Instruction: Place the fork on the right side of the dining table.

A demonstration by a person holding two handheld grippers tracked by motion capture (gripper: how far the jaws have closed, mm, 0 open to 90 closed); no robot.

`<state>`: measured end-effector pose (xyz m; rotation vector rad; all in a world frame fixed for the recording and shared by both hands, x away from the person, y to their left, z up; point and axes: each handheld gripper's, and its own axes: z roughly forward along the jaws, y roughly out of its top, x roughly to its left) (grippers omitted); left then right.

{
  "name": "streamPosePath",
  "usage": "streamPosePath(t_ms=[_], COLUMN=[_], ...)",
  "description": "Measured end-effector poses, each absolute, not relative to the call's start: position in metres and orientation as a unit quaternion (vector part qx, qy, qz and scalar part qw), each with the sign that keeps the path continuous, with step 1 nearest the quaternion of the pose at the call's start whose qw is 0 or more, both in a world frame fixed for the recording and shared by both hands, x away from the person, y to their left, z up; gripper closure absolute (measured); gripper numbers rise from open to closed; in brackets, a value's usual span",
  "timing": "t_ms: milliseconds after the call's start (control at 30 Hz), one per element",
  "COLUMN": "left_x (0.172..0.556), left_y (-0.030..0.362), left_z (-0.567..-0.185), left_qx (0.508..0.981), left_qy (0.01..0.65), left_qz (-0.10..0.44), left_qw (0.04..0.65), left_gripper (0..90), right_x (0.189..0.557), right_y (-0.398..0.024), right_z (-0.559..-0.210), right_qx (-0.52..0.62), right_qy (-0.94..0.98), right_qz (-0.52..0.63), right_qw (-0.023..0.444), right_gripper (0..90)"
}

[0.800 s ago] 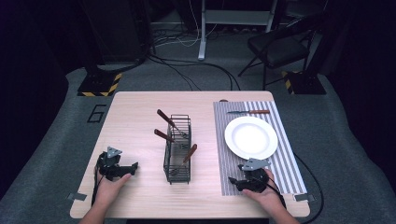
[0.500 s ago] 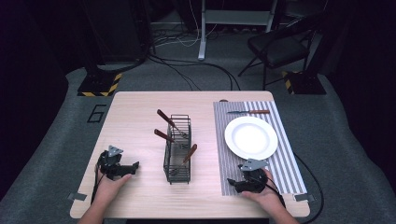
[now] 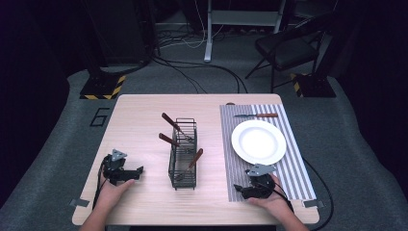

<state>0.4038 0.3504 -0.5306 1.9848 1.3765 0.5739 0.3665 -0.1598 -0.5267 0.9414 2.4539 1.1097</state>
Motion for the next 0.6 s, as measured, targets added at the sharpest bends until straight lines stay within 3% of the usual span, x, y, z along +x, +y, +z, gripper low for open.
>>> streamPosePath(t_ms=[100,200,600], left_x=[0.404,0.404,0.404], left_y=[0.35,0.35,0.351], left_z=[-0.531,-0.531,-0.531], left_qx=[0.755,0.755,0.758], left_qy=[0.525,0.525,0.522], left_qz=[0.219,0.221,0.22], left_qw=[0.325,0.326,0.323], left_gripper=[0.3,0.3,0.3], right_x=[0.367,0.366,0.358], right_y=[-0.16,-0.161,-0.154], right_z=[-0.524,-0.521,-0.478], right_qx=[0.331,0.334,0.339], right_qy=[0.851,0.85,0.832], right_qz=[0.383,0.385,0.417], right_qw=[0.142,0.132,0.133], right_gripper=[33.6,37.5,42.7])
